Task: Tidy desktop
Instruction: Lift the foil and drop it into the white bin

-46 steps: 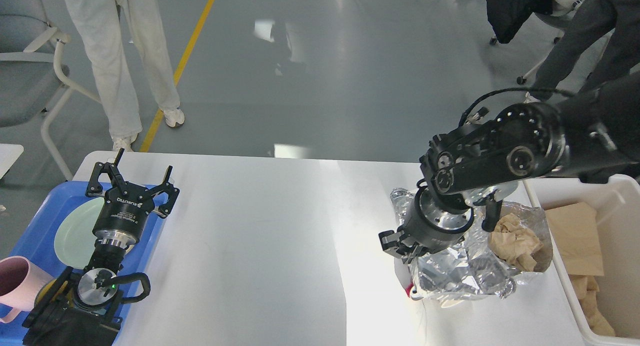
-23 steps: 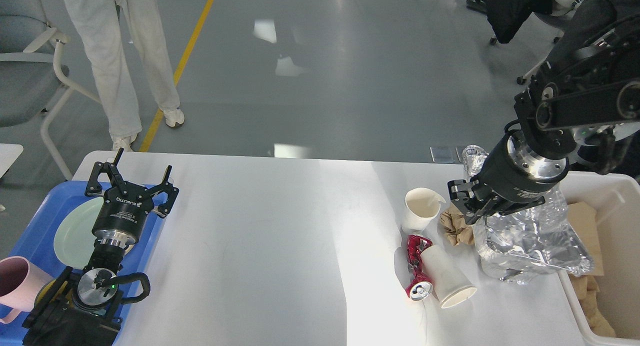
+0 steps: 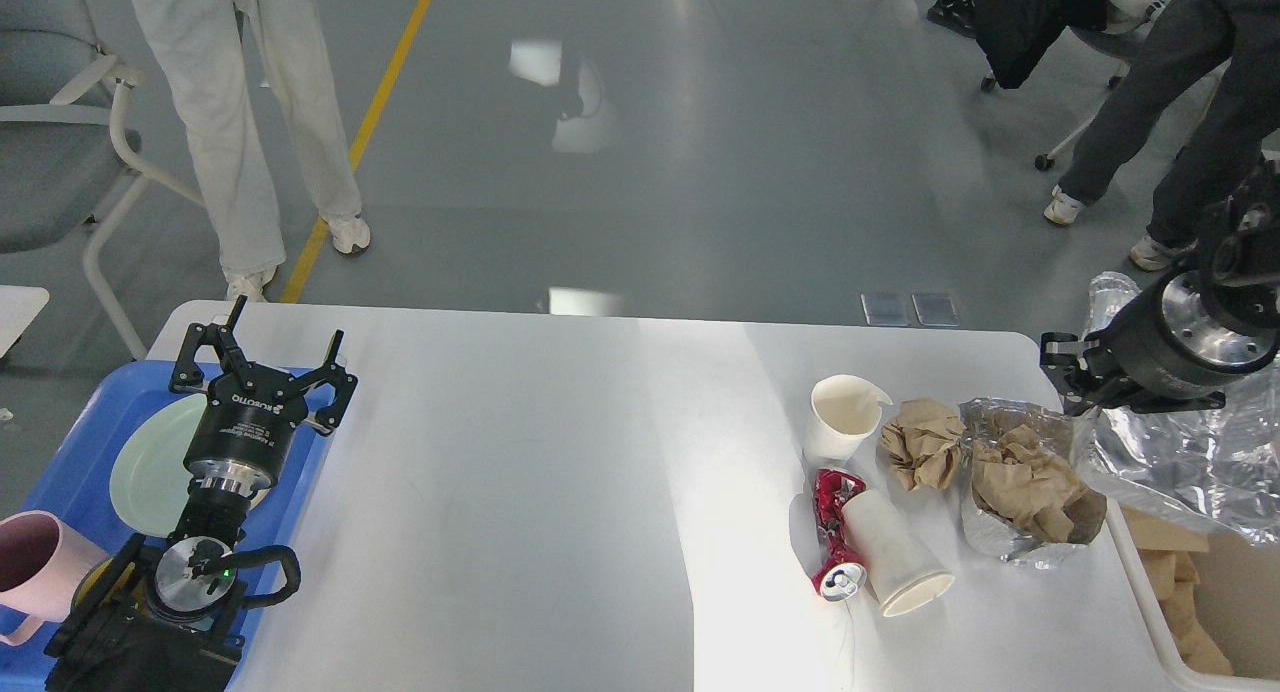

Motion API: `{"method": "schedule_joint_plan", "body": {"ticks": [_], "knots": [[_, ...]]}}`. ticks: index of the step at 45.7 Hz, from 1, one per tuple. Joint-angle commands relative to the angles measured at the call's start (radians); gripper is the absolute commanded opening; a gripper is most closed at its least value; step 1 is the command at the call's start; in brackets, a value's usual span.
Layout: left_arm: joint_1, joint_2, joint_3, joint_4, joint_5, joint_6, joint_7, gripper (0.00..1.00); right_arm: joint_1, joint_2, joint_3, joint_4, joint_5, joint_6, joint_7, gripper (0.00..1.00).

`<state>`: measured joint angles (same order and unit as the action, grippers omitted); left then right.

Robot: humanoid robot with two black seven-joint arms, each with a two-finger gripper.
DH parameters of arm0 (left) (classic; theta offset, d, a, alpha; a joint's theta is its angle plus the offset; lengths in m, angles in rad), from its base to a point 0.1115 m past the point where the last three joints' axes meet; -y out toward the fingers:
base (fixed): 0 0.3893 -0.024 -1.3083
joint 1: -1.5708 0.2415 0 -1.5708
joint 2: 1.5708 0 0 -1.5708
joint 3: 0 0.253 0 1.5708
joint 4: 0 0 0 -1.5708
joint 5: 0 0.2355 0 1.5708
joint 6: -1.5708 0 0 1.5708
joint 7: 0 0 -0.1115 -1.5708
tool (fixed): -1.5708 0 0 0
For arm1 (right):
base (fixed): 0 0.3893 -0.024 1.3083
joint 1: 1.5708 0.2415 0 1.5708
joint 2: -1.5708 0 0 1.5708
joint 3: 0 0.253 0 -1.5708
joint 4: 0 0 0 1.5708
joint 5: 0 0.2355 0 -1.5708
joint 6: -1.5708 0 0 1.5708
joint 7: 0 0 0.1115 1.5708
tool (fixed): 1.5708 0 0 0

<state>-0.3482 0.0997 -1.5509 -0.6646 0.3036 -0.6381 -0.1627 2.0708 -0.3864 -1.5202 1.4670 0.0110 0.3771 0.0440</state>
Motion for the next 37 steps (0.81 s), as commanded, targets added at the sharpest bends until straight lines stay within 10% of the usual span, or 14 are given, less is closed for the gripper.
{"method": "schedule_joint_plan", "body": {"ticks": [1, 22, 37], "knots": [[0.000, 0.000, 0.000, 0.000, 0.000, 0.000, 0.000, 0.97, -0.139, -0.114, 0.020, -0.152, -0.003, -0.003, -0.001, 0.00], [0.000, 0.000, 0.000, -0.001, 0.000, 0.000, 0.000, 0.97, -0.903, -0.233, 0.380, -0.746, -0.025, -0.340, -0.004, 0.00], [0.000, 0.000, 0.000, 0.000, 0.000, 0.000, 0.000, 0.97, -1.457, 0.014, 0.505, -1.392, -0.036, -0.362, -0.007, 0.00]]}}
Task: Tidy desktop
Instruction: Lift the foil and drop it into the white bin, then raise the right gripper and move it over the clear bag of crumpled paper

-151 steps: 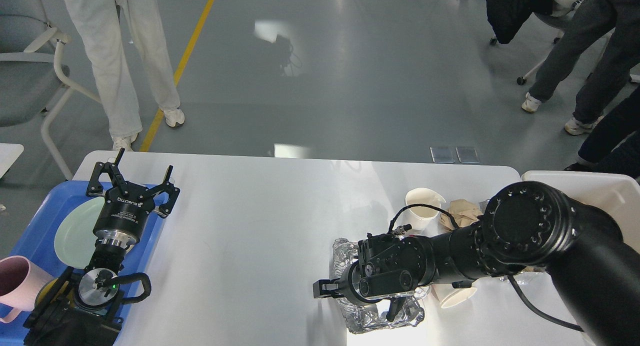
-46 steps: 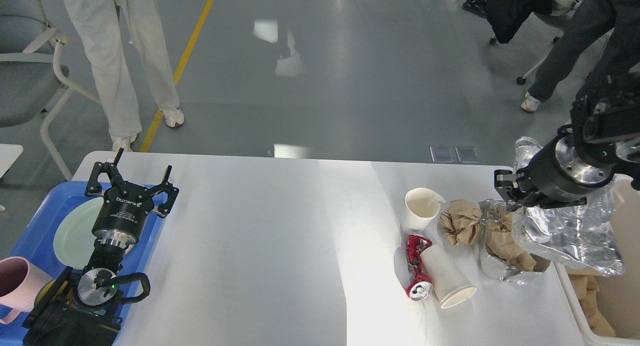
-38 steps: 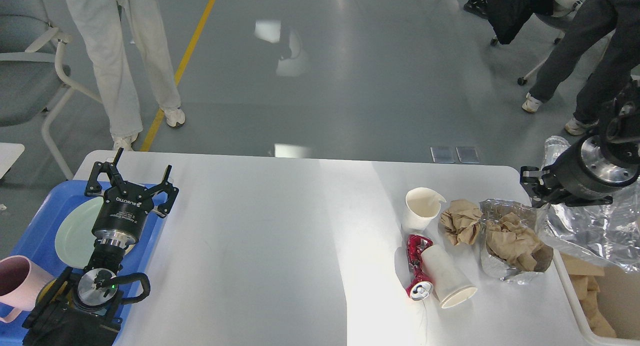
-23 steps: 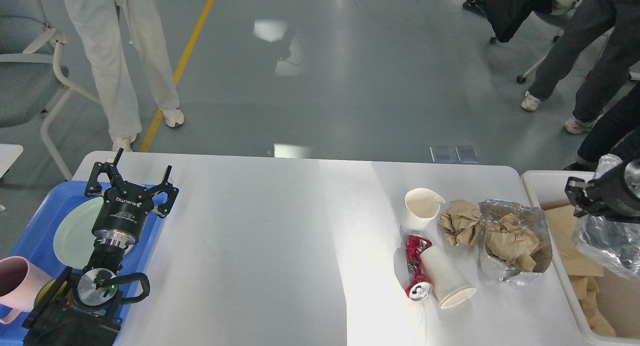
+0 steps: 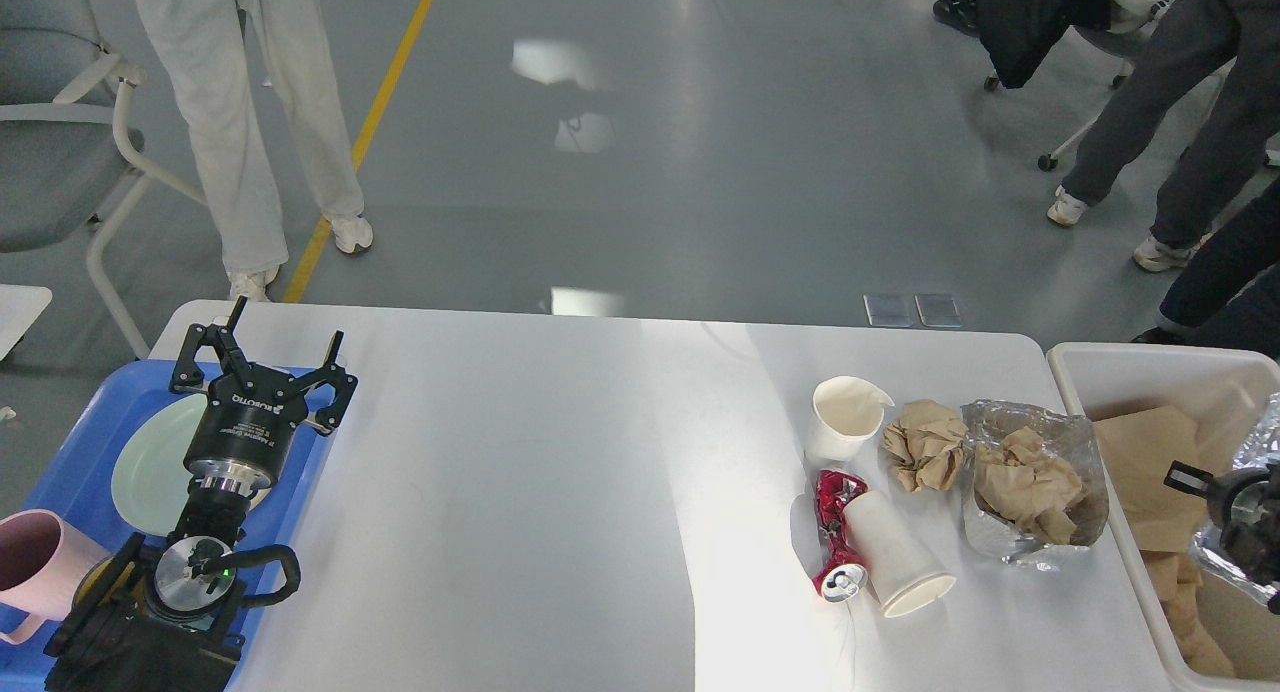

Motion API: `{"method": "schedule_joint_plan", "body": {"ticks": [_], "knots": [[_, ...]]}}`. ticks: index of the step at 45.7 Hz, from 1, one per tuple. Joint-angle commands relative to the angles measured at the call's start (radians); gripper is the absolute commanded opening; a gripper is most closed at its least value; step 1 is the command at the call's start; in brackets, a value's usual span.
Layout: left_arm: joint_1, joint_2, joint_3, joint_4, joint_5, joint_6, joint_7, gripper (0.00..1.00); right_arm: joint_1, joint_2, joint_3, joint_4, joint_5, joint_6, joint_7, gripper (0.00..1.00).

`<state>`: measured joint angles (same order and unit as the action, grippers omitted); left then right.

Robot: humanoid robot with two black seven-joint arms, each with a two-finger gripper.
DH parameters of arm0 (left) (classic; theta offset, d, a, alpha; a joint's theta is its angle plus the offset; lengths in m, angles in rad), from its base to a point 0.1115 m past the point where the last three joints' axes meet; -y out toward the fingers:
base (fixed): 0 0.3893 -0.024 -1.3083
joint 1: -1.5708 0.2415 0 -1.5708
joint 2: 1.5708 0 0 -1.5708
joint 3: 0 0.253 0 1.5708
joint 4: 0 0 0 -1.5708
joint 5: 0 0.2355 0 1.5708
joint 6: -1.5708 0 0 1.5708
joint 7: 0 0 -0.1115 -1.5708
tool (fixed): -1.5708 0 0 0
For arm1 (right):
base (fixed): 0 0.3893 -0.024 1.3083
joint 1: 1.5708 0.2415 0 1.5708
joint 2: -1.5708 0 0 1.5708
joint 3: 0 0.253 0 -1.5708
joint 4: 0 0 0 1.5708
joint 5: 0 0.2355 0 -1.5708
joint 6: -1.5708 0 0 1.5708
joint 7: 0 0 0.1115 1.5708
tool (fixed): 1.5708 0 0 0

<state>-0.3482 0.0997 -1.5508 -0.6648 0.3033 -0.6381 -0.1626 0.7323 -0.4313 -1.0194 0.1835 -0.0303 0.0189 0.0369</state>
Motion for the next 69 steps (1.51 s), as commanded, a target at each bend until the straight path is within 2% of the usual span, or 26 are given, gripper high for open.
{"method": "schedule_joint_plan", "body": {"ticks": [1, 17, 18, 22, 24, 25, 29, 45, 53, 59, 63, 69], "knots": [[0.000, 0.000, 0.000, 0.001, 0.000, 0.000, 0.000, 0.97, -0.131, 0.066, 0.007, -0.110, 0.006, -0.005, 0.000, 0.00], [0.000, 0.000, 0.000, 0.001, -0.001, 0.000, 0.000, 0.97, -0.205, 0.120, 0.073, -0.108, 0.006, -0.074, -0.006, 0.00], [0.000, 0.000, 0.000, 0.001, -0.001, 0.000, 0.000, 0.97, -0.208, 0.118, 0.071, -0.108, 0.006, -0.077, -0.006, 0.04], [0.000, 0.000, 0.000, 0.001, 0.000, 0.000, 0.000, 0.97, -0.212, 0.115, 0.071, -0.107, 0.004, -0.129, -0.003, 0.67], [0.000, 0.000, 0.000, 0.001, 0.000, 0.000, 0.000, 0.97, -0.211, 0.117, 0.071, -0.104, 0.003, -0.175, -0.002, 0.92], [0.000, 0.000, 0.000, 0.001, 0.000, 0.000, 0.000, 0.97, -0.211, 0.117, 0.071, -0.104, 0.003, -0.195, 0.000, 1.00], [0.000, 0.000, 0.000, 0.001, 0.000, 0.000, 0.000, 0.97, -0.208, 0.114, 0.075, -0.098, 0.003, -0.238, 0.000, 1.00], [0.000, 0.000, 0.000, -0.001, 0.000, 0.000, 0.000, 0.97, -0.145, 0.065, 0.078, -0.053, -0.011, -0.231, 0.000, 1.00], [0.000, 0.000, 0.000, 0.001, 0.000, 0.000, 0.000, 0.97, 0.016, -0.049, 0.059, 0.125, -0.029, -0.221, -0.008, 1.00], [0.000, 0.000, 0.000, 0.001, 0.000, 0.000, 0.000, 0.97, 0.197, -0.113, 0.018, 0.278, -0.175, -0.165, -0.009, 1.00], [0.000, 0.000, 0.000, 0.001, 0.000, 0.000, 0.000, 0.97, 0.394, -0.141, -0.059, 0.480, -0.285, -0.091, -0.026, 1.00], [0.000, 0.000, 0.000, 0.001, 0.000, 0.000, 0.000, 0.97, 0.729, -0.147, -0.270, 0.760, -0.303, 0.042, -0.034, 1.00]]}}
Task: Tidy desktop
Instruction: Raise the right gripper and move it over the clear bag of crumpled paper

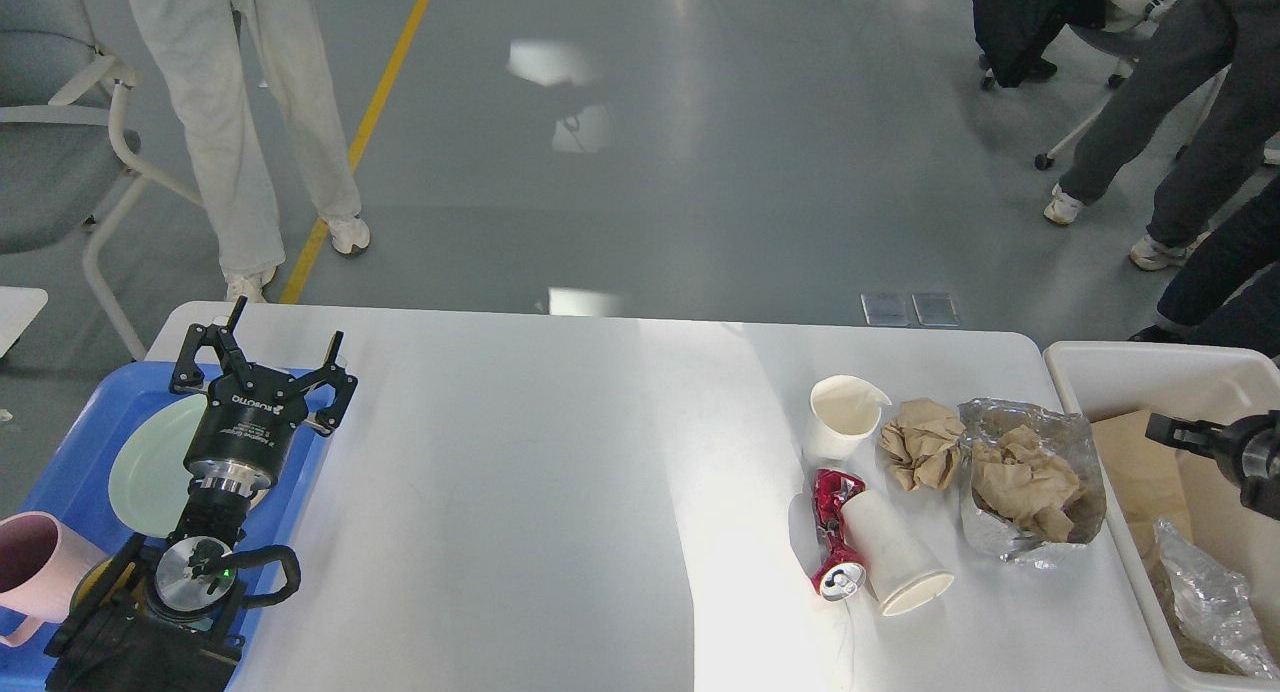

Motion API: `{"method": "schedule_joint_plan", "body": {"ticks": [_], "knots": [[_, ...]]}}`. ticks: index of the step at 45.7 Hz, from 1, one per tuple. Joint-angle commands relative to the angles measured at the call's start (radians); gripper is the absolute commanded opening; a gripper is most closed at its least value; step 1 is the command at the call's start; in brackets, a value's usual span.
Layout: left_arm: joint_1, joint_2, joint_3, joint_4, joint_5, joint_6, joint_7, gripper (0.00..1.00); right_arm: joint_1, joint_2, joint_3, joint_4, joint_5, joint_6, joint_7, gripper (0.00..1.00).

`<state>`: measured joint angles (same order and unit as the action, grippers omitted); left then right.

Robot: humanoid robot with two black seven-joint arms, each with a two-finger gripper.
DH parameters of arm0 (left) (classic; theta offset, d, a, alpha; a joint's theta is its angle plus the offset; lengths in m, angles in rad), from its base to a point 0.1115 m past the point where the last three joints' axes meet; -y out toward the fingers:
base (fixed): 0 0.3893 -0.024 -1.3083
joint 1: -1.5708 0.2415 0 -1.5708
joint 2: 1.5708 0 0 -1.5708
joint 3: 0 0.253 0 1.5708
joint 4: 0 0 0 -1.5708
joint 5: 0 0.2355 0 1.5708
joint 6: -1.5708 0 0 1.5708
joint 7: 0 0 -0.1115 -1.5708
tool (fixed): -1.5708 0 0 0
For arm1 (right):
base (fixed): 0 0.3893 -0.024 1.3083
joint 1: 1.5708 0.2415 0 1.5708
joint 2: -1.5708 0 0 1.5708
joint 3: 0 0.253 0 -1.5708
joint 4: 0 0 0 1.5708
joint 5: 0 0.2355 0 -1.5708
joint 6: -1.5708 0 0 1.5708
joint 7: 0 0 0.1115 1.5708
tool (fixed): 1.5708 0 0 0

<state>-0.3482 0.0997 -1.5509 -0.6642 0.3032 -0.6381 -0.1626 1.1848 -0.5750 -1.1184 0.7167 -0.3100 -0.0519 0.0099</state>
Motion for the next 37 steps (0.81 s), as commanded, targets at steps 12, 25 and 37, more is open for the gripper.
{"method": "schedule_joint_plan", "body": {"ticks": [12, 25, 37], "knots": [[0.000, 0.000, 0.000, 0.000, 0.000, 0.000, 0.000, 0.97, 0.565, 0.070, -0.253, 0.328, -0.017, 0.535, 0.002, 1.00], [0.000, 0.000, 0.000, 0.000, 0.000, 0.000, 0.000, 0.97, 0.720, 0.067, -0.224, 0.394, -0.040, 1.012, -0.031, 1.00], [0.000, 0.000, 0.000, 0.000, 0.000, 0.000, 0.000, 0.97, 0.828, 0.061, -0.204, 0.383, -0.037, 1.012, -0.042, 1.00]]}}
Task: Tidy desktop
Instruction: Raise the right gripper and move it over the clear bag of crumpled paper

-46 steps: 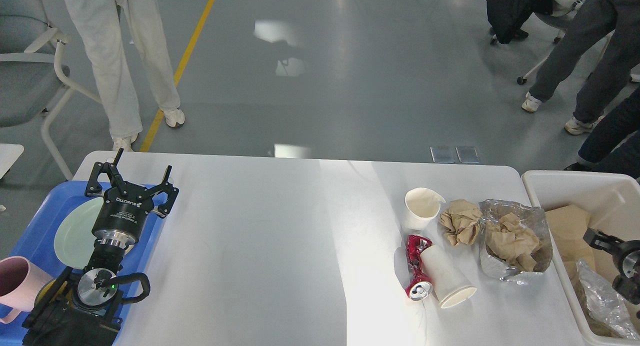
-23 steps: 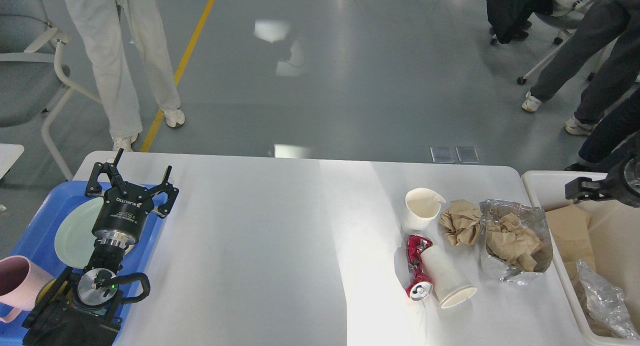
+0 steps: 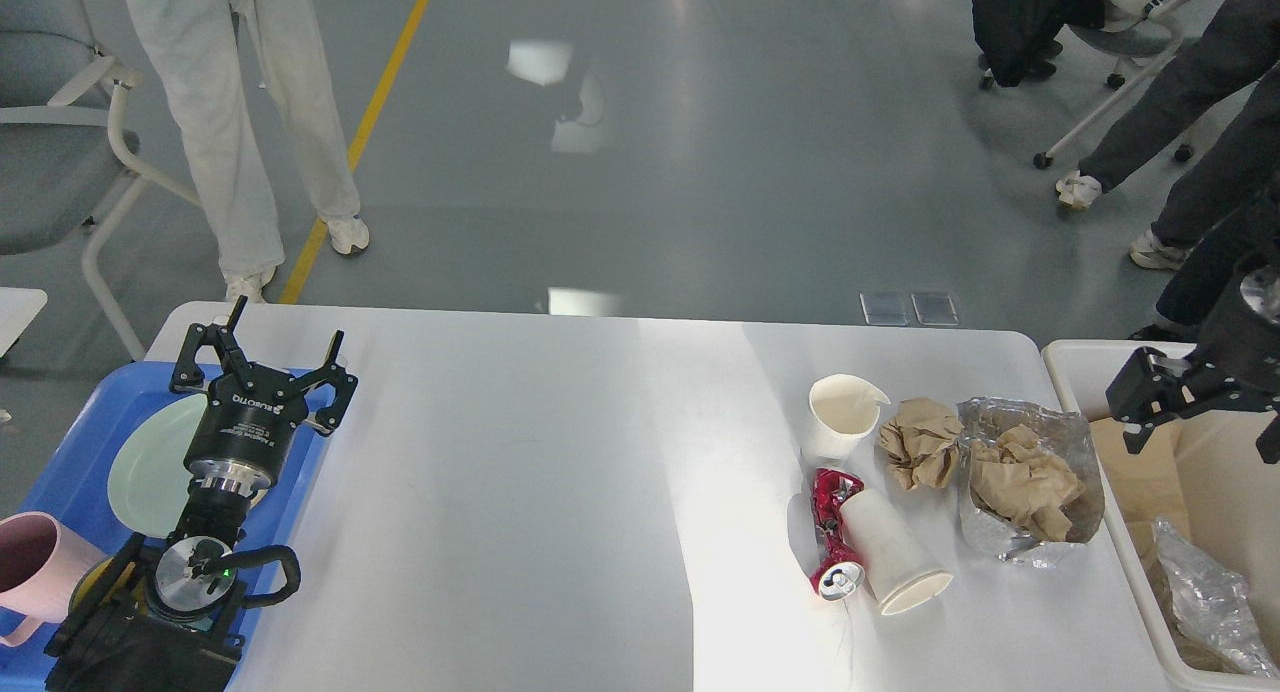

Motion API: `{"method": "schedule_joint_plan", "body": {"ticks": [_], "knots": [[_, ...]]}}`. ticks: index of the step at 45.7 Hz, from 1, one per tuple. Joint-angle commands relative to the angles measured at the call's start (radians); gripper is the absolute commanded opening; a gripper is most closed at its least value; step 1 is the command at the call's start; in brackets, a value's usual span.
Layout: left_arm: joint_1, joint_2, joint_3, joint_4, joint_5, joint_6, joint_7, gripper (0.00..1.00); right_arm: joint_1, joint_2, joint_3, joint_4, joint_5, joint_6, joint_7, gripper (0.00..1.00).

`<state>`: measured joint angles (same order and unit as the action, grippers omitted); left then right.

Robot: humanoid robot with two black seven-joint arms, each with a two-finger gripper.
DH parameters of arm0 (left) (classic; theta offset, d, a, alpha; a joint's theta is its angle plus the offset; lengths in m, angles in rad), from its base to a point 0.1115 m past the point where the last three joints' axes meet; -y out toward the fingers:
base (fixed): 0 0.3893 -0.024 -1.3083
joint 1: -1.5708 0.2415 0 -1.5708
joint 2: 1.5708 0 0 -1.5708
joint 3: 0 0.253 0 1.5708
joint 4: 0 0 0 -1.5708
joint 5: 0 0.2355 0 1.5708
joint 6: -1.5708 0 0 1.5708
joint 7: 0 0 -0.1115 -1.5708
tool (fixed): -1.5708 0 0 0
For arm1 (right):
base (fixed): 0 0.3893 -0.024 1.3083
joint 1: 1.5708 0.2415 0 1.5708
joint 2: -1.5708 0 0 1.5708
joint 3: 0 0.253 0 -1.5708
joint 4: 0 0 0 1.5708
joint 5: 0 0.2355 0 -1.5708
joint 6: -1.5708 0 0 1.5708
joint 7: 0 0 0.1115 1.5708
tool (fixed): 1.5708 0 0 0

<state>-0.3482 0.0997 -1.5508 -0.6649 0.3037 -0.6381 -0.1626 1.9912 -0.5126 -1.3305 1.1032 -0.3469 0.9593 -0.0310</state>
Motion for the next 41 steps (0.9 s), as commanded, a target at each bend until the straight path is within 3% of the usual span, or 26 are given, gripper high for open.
{"method": "schedule_joint_plan", "body": {"ticks": [1, 16, 28, 41], "knots": [[0.000, 0.000, 0.000, 0.001, 0.000, 0.000, 0.000, 0.97, 0.026, 0.000, 0.008, -0.003, 0.002, 0.001, -0.001, 1.00], [0.000, 0.000, 0.000, 0.001, 0.000, 0.000, 0.000, 0.97, 0.218, 0.043, 0.014, 0.043, 0.014, 0.001, -0.001, 1.00], [0.000, 0.000, 0.000, 0.001, 0.000, 0.000, 0.000, 0.97, 0.452, 0.152, 0.102, 0.224, 0.032, 0.001, 0.006, 1.00], [0.000, 0.000, 0.000, 0.001, -0.002, 0.000, 0.000, 0.97, 0.483, 0.261, 0.128, 0.296, 0.183, 0.001, 0.006, 0.96]]}}
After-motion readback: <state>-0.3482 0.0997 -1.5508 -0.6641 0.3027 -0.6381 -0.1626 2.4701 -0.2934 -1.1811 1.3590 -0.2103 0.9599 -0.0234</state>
